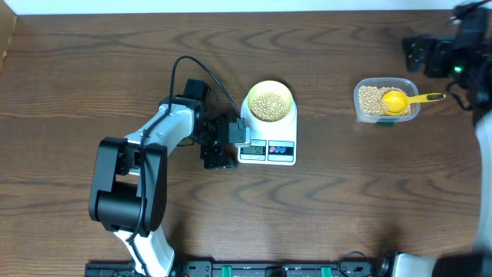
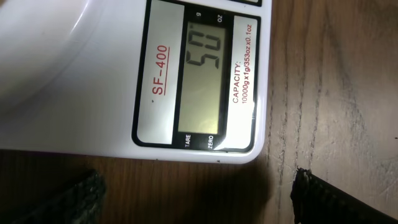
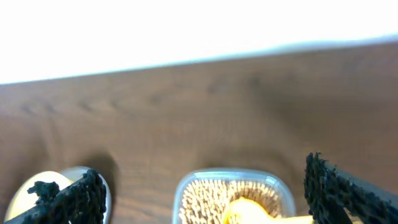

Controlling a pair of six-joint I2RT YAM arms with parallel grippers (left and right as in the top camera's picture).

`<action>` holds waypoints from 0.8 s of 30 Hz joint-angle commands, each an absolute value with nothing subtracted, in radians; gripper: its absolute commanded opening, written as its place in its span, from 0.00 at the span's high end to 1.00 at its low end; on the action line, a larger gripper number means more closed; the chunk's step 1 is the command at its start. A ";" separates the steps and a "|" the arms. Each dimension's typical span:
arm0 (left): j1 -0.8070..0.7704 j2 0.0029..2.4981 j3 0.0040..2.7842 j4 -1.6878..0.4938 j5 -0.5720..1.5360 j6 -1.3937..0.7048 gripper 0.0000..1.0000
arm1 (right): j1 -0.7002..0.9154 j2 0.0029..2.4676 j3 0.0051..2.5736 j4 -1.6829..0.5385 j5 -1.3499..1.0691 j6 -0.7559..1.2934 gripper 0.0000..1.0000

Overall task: Scoop item into bowl and weigh 50g on scale
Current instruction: 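Open the right gripper, release the scoop, and pull back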

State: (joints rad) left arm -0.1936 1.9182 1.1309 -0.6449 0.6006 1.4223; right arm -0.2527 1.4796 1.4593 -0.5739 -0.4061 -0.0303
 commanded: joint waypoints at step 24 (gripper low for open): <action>-0.196 1.924 1.120 -0.646 0.613 1.439 0.03 | -0.002 0.564 1.045 -0.554 -0.310 -0.222 0.01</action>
State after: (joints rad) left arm -0.1936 1.9182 1.1309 -0.6453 0.6006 1.4223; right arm -0.0544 0.6048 1.1694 -0.6140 -0.3611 -0.1703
